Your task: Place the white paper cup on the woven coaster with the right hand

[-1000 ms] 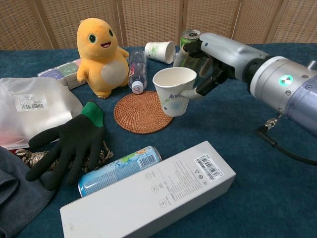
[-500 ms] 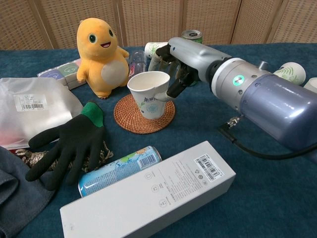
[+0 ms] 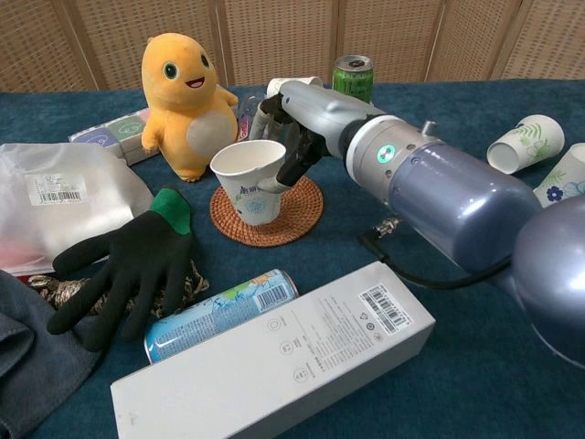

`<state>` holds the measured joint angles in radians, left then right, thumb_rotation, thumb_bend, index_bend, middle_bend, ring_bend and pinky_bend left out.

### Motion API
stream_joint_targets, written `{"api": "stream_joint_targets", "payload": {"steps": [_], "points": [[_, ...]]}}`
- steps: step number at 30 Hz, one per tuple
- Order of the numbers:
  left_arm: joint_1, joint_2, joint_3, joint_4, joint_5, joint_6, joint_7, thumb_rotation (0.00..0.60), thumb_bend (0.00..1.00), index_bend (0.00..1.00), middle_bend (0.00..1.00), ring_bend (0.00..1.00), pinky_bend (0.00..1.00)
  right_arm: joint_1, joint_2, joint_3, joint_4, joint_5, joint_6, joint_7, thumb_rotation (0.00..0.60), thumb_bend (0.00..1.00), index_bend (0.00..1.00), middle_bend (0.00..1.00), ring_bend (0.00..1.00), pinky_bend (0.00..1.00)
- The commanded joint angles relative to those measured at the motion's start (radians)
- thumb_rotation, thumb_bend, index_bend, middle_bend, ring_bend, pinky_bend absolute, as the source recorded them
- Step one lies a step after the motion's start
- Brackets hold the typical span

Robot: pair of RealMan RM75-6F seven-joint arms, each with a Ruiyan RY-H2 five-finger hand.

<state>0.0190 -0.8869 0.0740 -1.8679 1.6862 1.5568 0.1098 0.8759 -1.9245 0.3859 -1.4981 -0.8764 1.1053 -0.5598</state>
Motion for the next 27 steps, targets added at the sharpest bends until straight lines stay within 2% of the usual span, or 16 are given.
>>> {"api": "stream_joint_targets", "payload": {"steps": [1,6,17,27], "points": [[0.001,0.001,-0.001,0.0,-0.003,0.001,0.0,0.6,0.29,0.0,0.0,0.0,0.0,0.015,-0.024,0.006,0.033,0.011,-0.005,0.008,0.6,0.3,0.34,0.41,0.34,0.33],[0.0,-0.001,-0.004,0.001,-0.012,-0.002,0.001,0.6,0.29,0.0,0.0,0.0,0.0,0.033,-0.058,0.01,0.09,0.021,-0.019,0.024,0.6,0.3,0.34,0.41,0.34,0.33],[-0.007,-0.004,-0.014,0.008,-0.04,-0.016,0.0,0.6,0.29,0.0,0.0,0.0,0.0,0.098,-0.123,0.072,0.17,0.053,-0.038,0.042,0.6,0.3,0.34,0.41,0.34,0.33],[-0.005,0.001,-0.017,0.009,-0.047,-0.012,-0.013,0.6,0.29,0.0,0.0,0.0,0.0,0.141,-0.164,0.101,0.239,0.068,-0.045,0.046,0.6,0.3,0.34,0.41,0.34,0.33]]}}
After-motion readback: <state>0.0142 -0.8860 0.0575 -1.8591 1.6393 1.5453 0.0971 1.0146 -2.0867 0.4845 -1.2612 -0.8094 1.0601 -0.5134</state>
